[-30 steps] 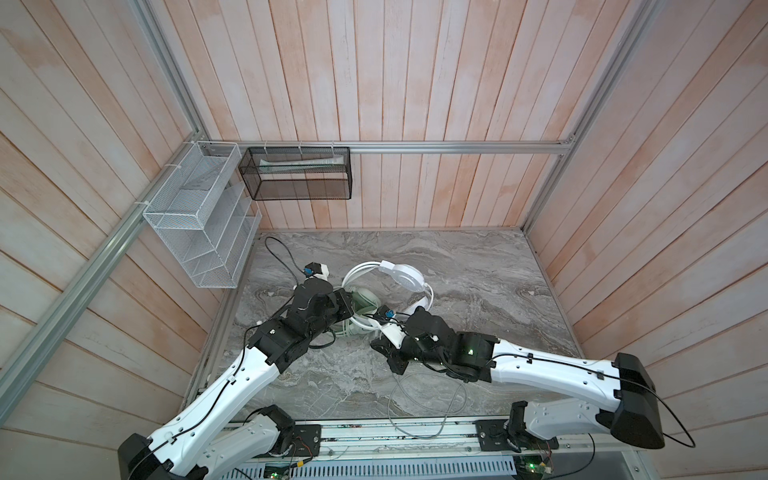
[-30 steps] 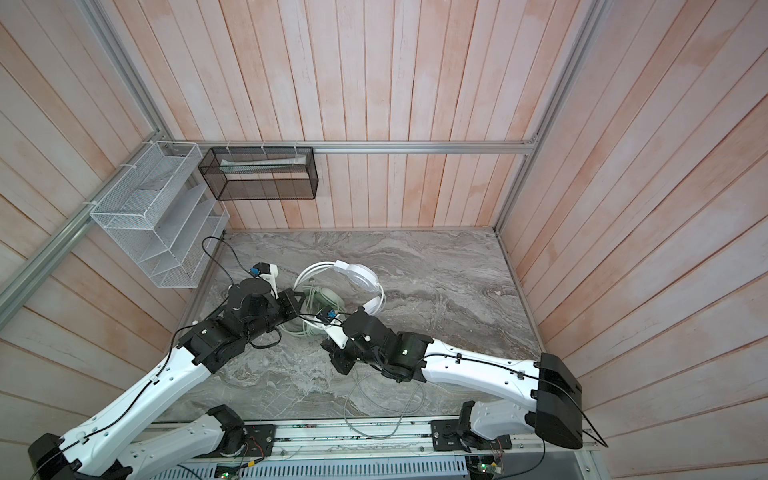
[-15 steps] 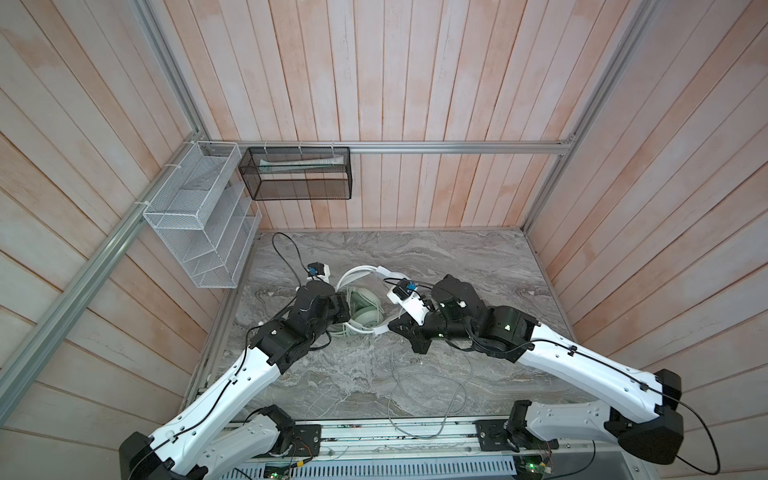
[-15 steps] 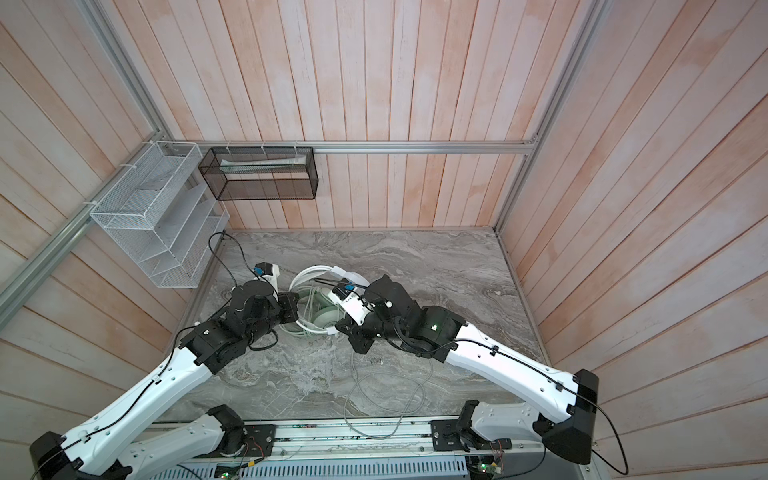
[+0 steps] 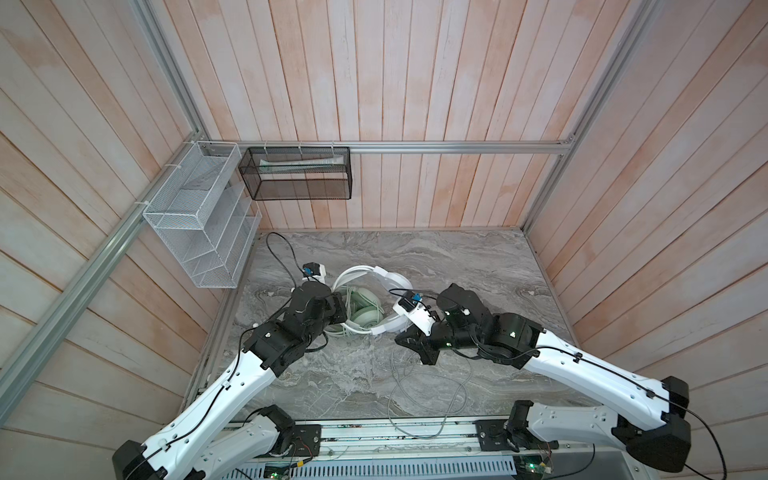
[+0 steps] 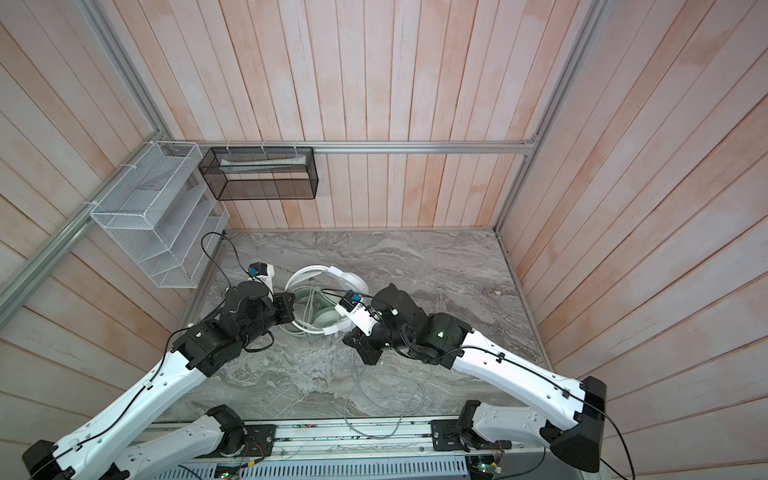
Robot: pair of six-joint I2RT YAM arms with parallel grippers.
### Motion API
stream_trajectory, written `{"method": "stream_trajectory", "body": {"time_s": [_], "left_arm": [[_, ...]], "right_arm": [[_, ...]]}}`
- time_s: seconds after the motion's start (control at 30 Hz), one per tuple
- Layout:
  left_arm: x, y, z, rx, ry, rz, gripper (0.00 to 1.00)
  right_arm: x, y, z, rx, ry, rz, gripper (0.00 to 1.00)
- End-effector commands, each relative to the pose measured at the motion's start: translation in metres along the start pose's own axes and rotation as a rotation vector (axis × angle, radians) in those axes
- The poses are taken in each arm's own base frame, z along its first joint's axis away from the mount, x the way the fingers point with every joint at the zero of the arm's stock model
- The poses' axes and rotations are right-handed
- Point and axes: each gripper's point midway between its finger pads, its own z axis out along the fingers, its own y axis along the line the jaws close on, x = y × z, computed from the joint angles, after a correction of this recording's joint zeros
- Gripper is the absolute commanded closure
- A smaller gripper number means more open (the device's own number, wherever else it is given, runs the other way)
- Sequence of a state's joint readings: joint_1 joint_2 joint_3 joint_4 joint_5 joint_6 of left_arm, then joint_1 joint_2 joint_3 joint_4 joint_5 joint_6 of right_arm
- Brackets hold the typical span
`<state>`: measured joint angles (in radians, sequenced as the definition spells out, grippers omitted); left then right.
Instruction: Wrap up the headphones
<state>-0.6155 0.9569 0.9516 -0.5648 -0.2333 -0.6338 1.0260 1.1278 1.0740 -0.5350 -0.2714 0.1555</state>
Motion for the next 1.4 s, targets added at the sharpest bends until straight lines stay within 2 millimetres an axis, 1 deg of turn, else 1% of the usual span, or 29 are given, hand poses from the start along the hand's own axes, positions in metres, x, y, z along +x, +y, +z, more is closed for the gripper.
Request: {"method": "stream_trajectory", "body": {"time_s": [0.0, 0.1, 0.2, 0.23, 0.27, 0.3, 0.37, 0.4, 0.47, 0.53, 0.6, 0.63, 0.67, 0.73, 0.77, 0.8, 0.87, 1.0, 1.1, 1.17, 1.37], "left_arm": [[-0.046, -0.008, -0.028, 0.027, -0.15, -0.132, 1.0], [-0.064, -0.009, -0.044, 0.038, -0.222, -0.182, 1.0], [-0.086, -0.018, -0.063, 0.079, -0.282, -0.199, 1.0], [-0.094, -0.023, -0.069, 0.094, -0.296, -0.193, 1.0], [-0.101, -0.028, -0.074, 0.107, -0.304, -0.182, 1.0], [-0.105, -0.032, -0.076, 0.116, -0.306, -0.168, 1.0], [-0.111, -0.04, -0.079, 0.134, -0.303, -0.136, 1.0], [-0.112, -0.042, -0.079, 0.137, -0.302, -0.129, 1.0], [-0.11, -0.044, -0.075, 0.141, -0.292, -0.111, 1.0], [-0.106, -0.044, -0.07, 0.135, -0.282, -0.092, 1.0], [-0.102, -0.04, -0.064, 0.111, -0.269, -0.077, 1.0], [-0.099, -0.037, -0.062, 0.095, -0.265, -0.072, 1.0], [-0.098, -0.033, -0.061, 0.079, -0.263, -0.07, 1.0], [-0.095, -0.028, -0.06, 0.059, -0.266, -0.071, 1.0], [-0.095, -0.027, -0.06, 0.056, -0.269, -0.072, 1.0], [-0.094, -0.026, -0.06, 0.054, -0.27, -0.072, 1.0], [-0.094, -0.025, -0.06, 0.054, -0.273, -0.076, 1.0], [-0.093, -0.029, -0.058, 0.076, -0.269, -0.076, 1.0], [-0.09, -0.029, -0.055, 0.081, -0.26, -0.08, 1.0], [-0.086, -0.028, -0.054, 0.078, -0.251, -0.081, 1.0], [-0.079, -0.024, -0.052, 0.079, -0.238, -0.088, 1.0]], "right_arm": [[0.0, 0.002, -0.005, -0.008, -0.053, 0.022, 0.96], [0.002, -0.003, -0.011, 0.018, -0.103, 0.036, 0.86], [0.006, -0.01, -0.015, 0.052, -0.142, 0.056, 0.76], [0.007, -0.014, -0.016, 0.07, -0.162, 0.068, 0.69], [0.007, -0.018, -0.017, 0.094, -0.182, 0.08, 0.64], [0.006, -0.023, -0.02, 0.119, -0.201, 0.087, 0.57], [0.0, -0.028, -0.03, 0.157, -0.262, 0.095, 0.51], [-0.005, -0.027, -0.035, 0.155, -0.299, 0.091, 0.5], [-0.02, -0.025, -0.052, 0.155, -0.401, 0.089, 0.47], [-0.036, -0.019, -0.068, 0.138, -0.487, 0.078, 0.46], [-0.051, -0.016, -0.087, 0.148, -0.555, 0.082, 0.46], [-0.056, -0.018, -0.097, 0.167, -0.583, 0.092, 0.46], [-0.06, -0.023, -0.108, 0.2, -0.619, 0.114, 0.44], [-0.064, -0.026, -0.122, 0.225, -0.673, 0.14, 0.4], [-0.064, -0.028, -0.126, 0.231, -0.695, 0.161, 0.38], [-0.063, -0.031, -0.126, 0.238, -0.703, 0.185, 0.38], [-0.061, -0.036, -0.119, 0.239, -0.703, 0.243, 0.37], [-0.061, -0.039, -0.089, 0.191, -0.688, 0.302, 0.4], [-0.066, -0.043, -0.072, 0.187, -0.678, 0.336, 0.48], [-0.071, -0.048, -0.067, 0.203, -0.687, 0.355, 0.53], [-0.08, -0.053, -0.059, 0.208, -0.721, 0.37, 0.55]]}}
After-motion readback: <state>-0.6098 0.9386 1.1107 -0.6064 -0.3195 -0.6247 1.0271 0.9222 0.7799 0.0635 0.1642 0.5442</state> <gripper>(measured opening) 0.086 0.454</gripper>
